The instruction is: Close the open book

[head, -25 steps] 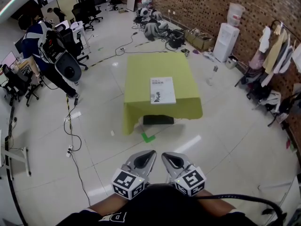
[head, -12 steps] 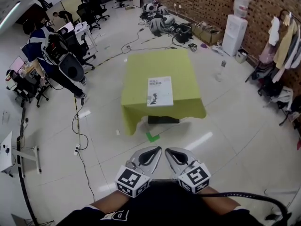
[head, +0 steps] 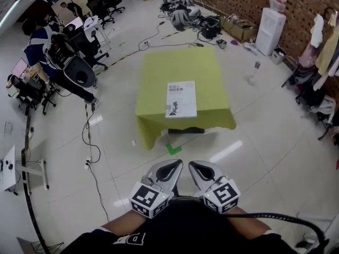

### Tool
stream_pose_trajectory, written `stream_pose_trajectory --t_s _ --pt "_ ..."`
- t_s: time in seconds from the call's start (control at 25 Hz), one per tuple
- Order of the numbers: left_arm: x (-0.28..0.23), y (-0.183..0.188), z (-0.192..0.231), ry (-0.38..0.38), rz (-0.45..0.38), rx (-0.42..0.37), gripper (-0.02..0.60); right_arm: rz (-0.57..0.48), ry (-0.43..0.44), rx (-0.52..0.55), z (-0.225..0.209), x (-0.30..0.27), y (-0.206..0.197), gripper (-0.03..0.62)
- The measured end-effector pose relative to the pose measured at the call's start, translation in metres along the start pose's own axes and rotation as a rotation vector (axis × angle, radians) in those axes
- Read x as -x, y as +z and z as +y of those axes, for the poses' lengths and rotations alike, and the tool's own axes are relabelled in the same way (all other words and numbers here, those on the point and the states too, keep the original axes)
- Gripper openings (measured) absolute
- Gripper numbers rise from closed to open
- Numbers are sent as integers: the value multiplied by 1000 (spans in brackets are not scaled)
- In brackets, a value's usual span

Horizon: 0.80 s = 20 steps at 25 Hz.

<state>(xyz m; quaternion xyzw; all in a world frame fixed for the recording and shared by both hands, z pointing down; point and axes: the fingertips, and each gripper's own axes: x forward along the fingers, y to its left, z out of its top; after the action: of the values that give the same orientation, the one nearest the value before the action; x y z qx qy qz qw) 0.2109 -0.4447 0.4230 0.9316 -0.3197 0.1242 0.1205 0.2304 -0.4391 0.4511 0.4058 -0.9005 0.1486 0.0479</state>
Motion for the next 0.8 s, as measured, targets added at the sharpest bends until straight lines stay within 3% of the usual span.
stream_pose_trajectory --t_s 0.44,0.8 --pt "-50 26 85 -105 -16 3 8 27 -113 15 -52 -79 28 8" --pt "-58 39 171 -170 -19 33 8 63 -174 5 -68 -159 44 8"
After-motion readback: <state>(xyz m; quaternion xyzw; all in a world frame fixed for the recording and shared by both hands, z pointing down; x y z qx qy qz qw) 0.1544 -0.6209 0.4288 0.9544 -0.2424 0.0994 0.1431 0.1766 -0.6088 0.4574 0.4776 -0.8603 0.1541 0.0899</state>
